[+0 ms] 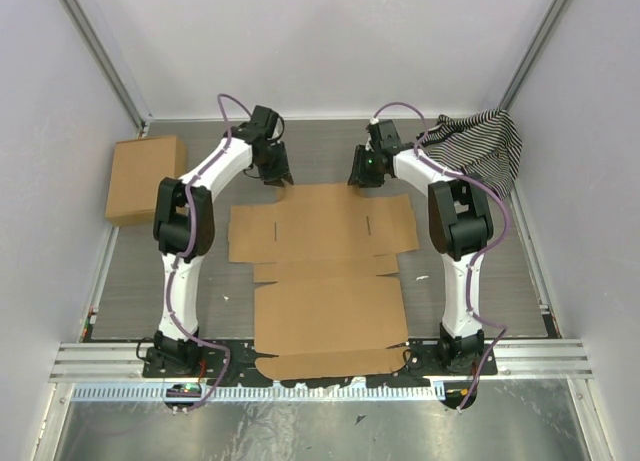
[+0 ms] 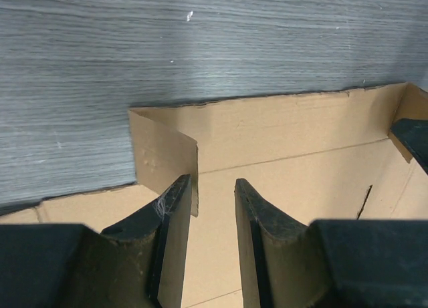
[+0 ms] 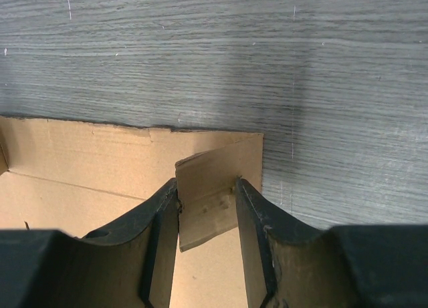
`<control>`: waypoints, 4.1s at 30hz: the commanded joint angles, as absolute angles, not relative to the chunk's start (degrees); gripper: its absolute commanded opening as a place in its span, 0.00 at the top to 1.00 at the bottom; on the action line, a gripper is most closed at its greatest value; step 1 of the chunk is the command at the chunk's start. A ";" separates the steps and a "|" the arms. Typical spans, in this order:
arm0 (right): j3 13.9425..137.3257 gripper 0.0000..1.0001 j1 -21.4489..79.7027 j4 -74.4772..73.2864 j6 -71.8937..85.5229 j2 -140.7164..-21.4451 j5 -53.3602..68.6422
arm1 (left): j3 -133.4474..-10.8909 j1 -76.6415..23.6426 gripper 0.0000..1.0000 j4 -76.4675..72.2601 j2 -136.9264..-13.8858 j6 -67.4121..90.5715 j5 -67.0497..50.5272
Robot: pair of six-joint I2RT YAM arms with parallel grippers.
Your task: Fold the paper box
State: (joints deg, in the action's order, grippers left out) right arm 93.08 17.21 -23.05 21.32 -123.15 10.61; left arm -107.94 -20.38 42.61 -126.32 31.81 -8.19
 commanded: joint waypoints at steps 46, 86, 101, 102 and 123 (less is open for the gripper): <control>105.07 0.44 20.42 -29.44 22.22 -129.15 4.85 | -131.32 -19.85 0.61 52.93 -143.48 30.62 -8.99; 44.55 0.08 17.18 -23.03 23.13 -81.87 9.10 | -45.47 -18.57 0.35 29.63 -83.05 37.87 -13.97; 42.54 0.14 17.23 -21.98 23.11 -82.30 13.65 | -41.63 -22.35 0.37 26.49 -84.50 40.84 -14.75; 42.43 0.14 17.23 -21.84 23.14 -82.27 13.87 | -41.78 -22.79 0.37 26.38 -84.81 40.99 -14.63; 47.03 0.26 18.57 -25.98 24.67 -76.17 13.52 | -51.59 -28.19 0.41 31.19 -82.32 43.28 -12.36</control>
